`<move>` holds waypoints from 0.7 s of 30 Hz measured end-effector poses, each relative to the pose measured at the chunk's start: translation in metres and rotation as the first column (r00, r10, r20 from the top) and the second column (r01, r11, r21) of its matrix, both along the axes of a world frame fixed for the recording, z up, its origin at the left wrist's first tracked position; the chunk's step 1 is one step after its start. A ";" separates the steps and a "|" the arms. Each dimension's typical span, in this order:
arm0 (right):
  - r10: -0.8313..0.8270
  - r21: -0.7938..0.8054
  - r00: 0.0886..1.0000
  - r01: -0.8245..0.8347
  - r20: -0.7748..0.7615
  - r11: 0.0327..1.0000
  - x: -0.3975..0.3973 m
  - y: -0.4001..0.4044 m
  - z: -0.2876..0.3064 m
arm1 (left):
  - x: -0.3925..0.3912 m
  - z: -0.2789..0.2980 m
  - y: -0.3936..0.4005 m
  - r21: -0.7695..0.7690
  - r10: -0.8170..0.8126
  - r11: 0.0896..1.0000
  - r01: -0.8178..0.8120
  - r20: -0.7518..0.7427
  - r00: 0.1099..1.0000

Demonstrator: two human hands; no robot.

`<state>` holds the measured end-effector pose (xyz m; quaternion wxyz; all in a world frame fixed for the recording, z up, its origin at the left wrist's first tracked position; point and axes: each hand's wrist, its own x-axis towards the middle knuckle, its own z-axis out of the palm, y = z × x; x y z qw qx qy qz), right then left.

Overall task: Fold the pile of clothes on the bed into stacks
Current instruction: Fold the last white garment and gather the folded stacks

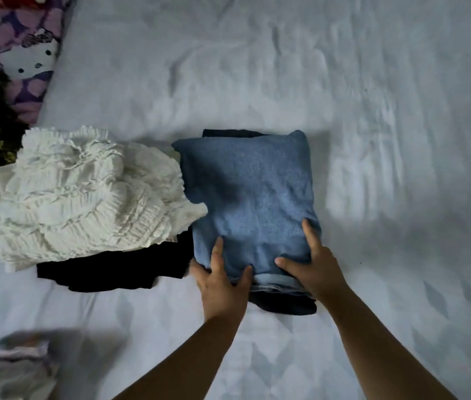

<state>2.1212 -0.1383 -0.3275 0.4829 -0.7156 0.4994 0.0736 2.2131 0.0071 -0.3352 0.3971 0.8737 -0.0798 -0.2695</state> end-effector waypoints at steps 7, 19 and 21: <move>-0.026 0.048 1.000 0.026 -0.004 0.998 0.000 0.001 -0.007 | -0.005 -0.004 -0.015 -0.138 0.131 0.979 -0.148 -0.124 0.984; -0.052 0.106 0.993 0.064 -0.111 0.992 -0.067 0.058 0.048 | -0.057 0.042 0.048 -0.056 -0.038 0.998 0.023 -0.288 0.957; -0.072 0.102 0.990 0.085 -0.125 0.991 -0.081 0.076 0.052 | -0.064 0.045 0.067 -0.019 -0.090 0.996 0.088 -0.308 0.947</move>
